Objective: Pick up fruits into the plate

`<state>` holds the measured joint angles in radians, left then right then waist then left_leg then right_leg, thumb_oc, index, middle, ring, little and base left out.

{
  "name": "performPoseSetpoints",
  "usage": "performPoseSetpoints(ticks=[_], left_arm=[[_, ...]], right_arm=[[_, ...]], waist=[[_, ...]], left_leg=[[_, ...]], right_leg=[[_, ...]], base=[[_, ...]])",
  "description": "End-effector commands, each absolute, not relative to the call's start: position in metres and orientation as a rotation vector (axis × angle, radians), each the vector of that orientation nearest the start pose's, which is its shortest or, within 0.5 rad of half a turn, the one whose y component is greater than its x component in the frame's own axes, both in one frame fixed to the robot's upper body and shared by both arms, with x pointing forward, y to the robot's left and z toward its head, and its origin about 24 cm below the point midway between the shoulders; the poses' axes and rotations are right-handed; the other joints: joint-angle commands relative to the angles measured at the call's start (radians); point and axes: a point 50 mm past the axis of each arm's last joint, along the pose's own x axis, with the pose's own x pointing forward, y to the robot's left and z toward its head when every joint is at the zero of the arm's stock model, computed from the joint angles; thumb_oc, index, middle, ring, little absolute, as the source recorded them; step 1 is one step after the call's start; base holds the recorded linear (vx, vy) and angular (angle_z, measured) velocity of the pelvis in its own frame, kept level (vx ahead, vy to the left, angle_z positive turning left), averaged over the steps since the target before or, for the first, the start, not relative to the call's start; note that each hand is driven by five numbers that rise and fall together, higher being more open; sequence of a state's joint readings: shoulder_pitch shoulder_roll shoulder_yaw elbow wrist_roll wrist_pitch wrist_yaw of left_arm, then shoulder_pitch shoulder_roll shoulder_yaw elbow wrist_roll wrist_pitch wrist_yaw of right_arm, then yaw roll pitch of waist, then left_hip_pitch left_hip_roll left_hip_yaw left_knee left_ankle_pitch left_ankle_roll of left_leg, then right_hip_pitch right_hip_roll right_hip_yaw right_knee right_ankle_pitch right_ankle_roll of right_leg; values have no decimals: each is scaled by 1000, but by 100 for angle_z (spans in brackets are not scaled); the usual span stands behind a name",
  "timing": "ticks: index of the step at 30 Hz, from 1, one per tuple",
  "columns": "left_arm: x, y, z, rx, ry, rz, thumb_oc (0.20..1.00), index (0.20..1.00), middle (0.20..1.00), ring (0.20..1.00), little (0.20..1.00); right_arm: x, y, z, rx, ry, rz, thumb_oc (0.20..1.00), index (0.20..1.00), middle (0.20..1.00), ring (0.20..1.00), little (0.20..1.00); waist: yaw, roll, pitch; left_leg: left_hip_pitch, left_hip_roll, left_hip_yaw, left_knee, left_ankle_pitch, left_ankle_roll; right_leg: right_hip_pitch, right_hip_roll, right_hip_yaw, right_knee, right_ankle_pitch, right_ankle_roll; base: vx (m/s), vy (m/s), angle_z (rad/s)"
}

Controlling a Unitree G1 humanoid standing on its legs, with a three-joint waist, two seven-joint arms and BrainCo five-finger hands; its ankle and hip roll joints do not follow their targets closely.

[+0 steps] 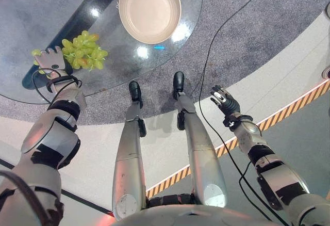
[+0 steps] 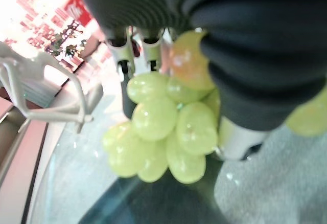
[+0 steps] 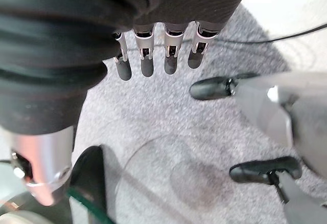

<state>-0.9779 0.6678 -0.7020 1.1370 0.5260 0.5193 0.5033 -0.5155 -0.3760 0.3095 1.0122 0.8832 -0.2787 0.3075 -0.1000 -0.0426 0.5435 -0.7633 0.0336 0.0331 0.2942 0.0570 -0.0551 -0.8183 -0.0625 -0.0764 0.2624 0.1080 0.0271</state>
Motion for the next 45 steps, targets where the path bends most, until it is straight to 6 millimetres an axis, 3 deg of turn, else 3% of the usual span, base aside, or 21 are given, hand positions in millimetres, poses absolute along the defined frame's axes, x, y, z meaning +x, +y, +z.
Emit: performPoseSetpoints(ticks=[1,8,19,31,37,38,39,44,45], left_arm=[[359,326,143,1693,339,770,200,200,200,200,200],[359,327,152,1600,215,768,200,200,200,200,200],[348,331,142,1559,129,729,200,200,200,200,200],[335,325,153,1615,-32,597,200,200,200,200,200],[322,322,134,1625,-13,493,200,200,200,200,200],[321,321,128,1620,0,471,460,460,460,460,460],[320,321,125,1613,7,460,1000,1000,1000,1000,1000],[320,318,115,1616,40,426,1000,1000,1000,1000,1000],[323,317,114,1604,48,424,1000,1000,1000,1000,1000]], right_arm=[[299,-229,-15,322,210,76,1000,1000,1000,1000,1000],[291,-231,-22,346,226,60,1000,1000,1000,1000,1000],[276,-238,-32,345,242,44,1000,1000,1000,1000,1000],[264,-228,-18,350,125,97,1000,1000,1000,1000,1000],[250,-225,-25,398,158,80,1000,1000,1000,1000,1000],[248,-225,-28,398,173,79,1000,1000,1000,1000,1000],[247,-225,-29,399,182,78,1000,1000,1000,1000,1000],[246,-225,-32,394,220,80,1000,1000,1000,1000,1000],[250,-226,-30,389,217,87,1000,1000,1000,1000,1000]], waist=[[23,58,-24],[32,86,-24],[37,104,-24],[51,92,-147],[54,87,-216],[54,88,-222],[54,88,-224],[45,91,-206],[41,91,-179]], left_leg=[[96,-85,-35,-99,-28,41],[267,-80,-27,-153,-32,40],[461,-74,-6,-210,-47,31],[617,-80,-13,-252,-78,28],[698,-81,-20,-264,-93,30],[706,-81,-21,-263,-96,31],[709,-81,-22,-263,-97,32],[707,-81,-18,-252,-101,35],[679,-79,-13,-235,-100,37]], right_leg=[[38,84,47,81,-102,36],[207,47,21,28,-110,42],[401,8,0,-32,-118,49],[597,-27,-26,-122,-126,60],[700,-25,-38,-154,-136,61],[709,-24,-39,-154,-138,60],[713,-24,-39,-154,-139,59],[705,-22,-34,-148,-140,56],[677,-21,-28,-136,-137,53]], base=[[0,0,0],[12,4,3],[45,11,3],[102,-56,5],[192,-54,7],[162,-19,13],[125,-9,7],[20,14,3],[-119,25,-1]])
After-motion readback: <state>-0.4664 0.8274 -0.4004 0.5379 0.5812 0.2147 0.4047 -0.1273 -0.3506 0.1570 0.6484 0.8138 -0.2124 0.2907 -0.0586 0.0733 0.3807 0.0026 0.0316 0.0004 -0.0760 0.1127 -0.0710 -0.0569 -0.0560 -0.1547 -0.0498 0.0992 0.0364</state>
